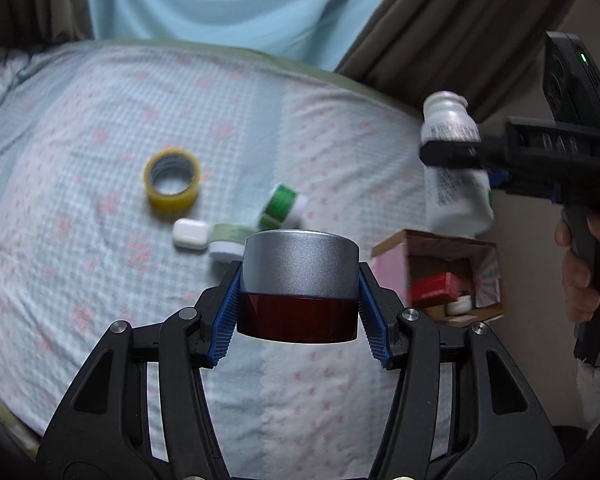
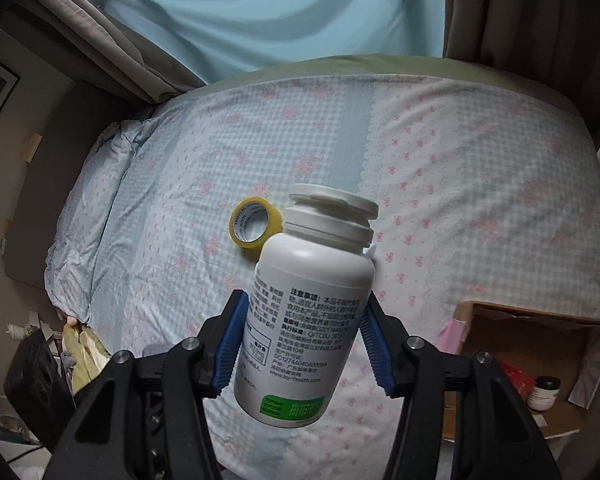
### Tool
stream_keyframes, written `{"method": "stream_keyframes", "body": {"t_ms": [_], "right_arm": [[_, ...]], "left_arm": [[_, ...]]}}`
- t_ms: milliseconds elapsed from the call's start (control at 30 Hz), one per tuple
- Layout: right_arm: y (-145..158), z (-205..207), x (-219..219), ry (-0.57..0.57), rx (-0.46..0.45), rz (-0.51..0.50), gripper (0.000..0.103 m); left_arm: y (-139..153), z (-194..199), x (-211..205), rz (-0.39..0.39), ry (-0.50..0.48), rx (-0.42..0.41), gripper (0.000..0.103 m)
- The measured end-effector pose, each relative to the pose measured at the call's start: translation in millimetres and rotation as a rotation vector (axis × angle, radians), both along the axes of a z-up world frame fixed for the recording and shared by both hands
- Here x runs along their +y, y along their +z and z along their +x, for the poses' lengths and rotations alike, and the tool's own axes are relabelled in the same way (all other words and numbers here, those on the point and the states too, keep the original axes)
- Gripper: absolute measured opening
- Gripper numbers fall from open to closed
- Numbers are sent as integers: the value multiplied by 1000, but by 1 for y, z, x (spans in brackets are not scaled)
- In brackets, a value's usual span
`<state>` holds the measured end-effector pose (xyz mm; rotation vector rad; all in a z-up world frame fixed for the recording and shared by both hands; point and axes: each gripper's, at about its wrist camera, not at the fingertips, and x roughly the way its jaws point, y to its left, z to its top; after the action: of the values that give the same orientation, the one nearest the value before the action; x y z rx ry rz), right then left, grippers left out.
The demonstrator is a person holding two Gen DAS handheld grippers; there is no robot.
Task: Organize rigid objects
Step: 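Carry the silver-and-red jar with the left tool into the box while the right tool carries the pill bottle there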
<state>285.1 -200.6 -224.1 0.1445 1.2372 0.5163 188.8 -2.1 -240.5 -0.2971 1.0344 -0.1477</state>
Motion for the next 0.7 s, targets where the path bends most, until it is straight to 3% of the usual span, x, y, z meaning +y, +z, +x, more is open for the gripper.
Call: {"method": "stream_keyframes", "body": {"t_ms": [300, 500, 700], "right_arm": [[17, -41, -141, -130, -26, -27, 50], [3, -49, -225, -200, -11, -68, 50], [-21, -50, -284, -224, -1, -112, 50]], "left_arm": [[34, 8, -100, -23, -129, -53, 51], [29, 20, -170, -36, -208, -33, 51], [10, 42, -243, -28, -295, 10, 51]]}}
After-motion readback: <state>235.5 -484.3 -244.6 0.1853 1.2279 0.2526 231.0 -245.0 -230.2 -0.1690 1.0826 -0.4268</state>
